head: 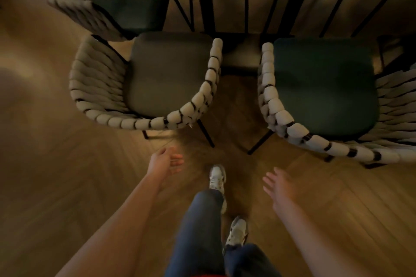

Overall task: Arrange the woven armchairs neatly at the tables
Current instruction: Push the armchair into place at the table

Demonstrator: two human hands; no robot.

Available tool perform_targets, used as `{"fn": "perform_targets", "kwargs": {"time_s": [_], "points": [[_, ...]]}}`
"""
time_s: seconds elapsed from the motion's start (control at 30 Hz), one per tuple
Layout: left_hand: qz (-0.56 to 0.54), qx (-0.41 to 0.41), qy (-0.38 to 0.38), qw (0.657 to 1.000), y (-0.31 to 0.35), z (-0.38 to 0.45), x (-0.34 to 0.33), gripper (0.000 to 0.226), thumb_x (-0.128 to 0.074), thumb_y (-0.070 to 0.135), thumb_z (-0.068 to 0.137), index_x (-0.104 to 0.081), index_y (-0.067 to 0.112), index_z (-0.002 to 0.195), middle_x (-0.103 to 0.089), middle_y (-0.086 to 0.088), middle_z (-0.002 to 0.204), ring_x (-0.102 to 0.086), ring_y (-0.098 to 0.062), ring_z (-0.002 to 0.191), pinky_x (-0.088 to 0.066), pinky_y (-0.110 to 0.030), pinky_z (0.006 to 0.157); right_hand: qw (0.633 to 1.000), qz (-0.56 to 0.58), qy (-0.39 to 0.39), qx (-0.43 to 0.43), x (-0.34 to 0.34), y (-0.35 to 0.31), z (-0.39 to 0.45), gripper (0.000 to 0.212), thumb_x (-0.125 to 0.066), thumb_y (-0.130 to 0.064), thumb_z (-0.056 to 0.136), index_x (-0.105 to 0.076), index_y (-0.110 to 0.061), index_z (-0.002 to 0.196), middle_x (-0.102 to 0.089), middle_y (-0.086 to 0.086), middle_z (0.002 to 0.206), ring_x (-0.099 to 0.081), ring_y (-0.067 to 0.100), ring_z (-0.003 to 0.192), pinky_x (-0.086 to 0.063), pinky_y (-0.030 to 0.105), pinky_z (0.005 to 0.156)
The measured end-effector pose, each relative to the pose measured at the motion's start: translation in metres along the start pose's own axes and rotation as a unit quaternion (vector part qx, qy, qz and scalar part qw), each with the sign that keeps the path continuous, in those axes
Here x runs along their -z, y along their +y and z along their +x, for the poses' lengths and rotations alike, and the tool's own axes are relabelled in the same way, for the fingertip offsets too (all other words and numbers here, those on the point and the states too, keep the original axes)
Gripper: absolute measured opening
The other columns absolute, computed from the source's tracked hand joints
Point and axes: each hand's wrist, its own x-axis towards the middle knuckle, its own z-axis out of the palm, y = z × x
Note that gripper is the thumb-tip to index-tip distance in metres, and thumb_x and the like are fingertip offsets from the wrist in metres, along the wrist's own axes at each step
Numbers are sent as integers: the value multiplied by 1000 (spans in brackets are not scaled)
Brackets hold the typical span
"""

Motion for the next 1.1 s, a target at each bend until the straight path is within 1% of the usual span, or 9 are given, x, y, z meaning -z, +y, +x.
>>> {"fn": "perform_targets", "kwargs": {"time_s": [0.1,0.17,0.37,0.47,0.57,0.67,0.8,0.93,1.1], "points": [[-9,-2,11,1000,4,20,51,28,-45,20,105,-57,3,124,-67,-12,95,-66,-25,83,-55,-35,67,999,-42,-28,11,-45,19,-18,32,-47,-20,104,-52,-8,134,-62,14,124,-60,30,117,-50,46,100],[-20,3,19,1000,9,42,84,32,-46,24,105,-55,3,128,-67,-13,100,-67,-27,89,-54,-38,70,998,-47,-37,14,-81,28,-27,33,-50,-21,103,-49,-11,135,-62,13,122,-61,30,115,-51,48,98],[-80,22,82,993,50,133,186,48,-53,34,101,-41,11,142,-61,-13,118,-64,-28,103,-55,-49,88,997,-32,-65,27,-211,42,-46,42,-54,-29,100,-48,-17,139,-59,9,127,-61,28,113,-53,49,96],[-105,17,111,988,76,169,225,57,-55,41,99,-35,18,147,-58,-8,120,-64,-27,105,-56,-50,90,997,2,-68,29,-272,40,-51,57,-59,-32,97,-36,-27,149,-52,8,138,-59,28,115,-56,46,88],[-118,17,105,987,102,197,249,63,-57,43,98,-28,26,151,-53,-6,132,-62,-28,109,-55,-52,89,997,51,-44,34,-315,34,-50,72,-64,-31,94,-25,-34,154,-43,9,148,-53,31,123,-53,52,92],[-112,18,89,990,124,221,264,61,-59,42,96,-30,31,149,-53,-5,137,-63,-29,109,-58,-51,83,996,76,-24,42,-337,28,-39,77,-68,-29,92,-23,-38,154,-38,11,153,-46,36,133,-48,59,99],[-98,28,84,991,142,242,272,58,-62,29,97,-33,32,148,-52,-4,140,-59,-31,115,-58,-47,67,995,78,-20,62,-350,17,-21,71,-68,-20,92,-32,-34,151,-50,9,145,-52,35,128,-45,66,98],[-71,51,64,994,142,251,270,60,-62,19,97,-31,30,147,-50,-9,140,-59,-33,108,-56,-47,63,996,35,11,85,-353,16,-8,74,-64,-10,93,-27,-31,154,-52,5,138,-55,32,123,-47,63,97],[-59,53,52,995,136,249,266,59,-60,15,98,-30,28,147,-48,-10,140,-58,-32,104,-55,-48,64,992,3,38,118,-345,23,4,70,-65,-12,92,-33,-30,152,-55,5,140,-57,28,122,-48,59,100]]}}
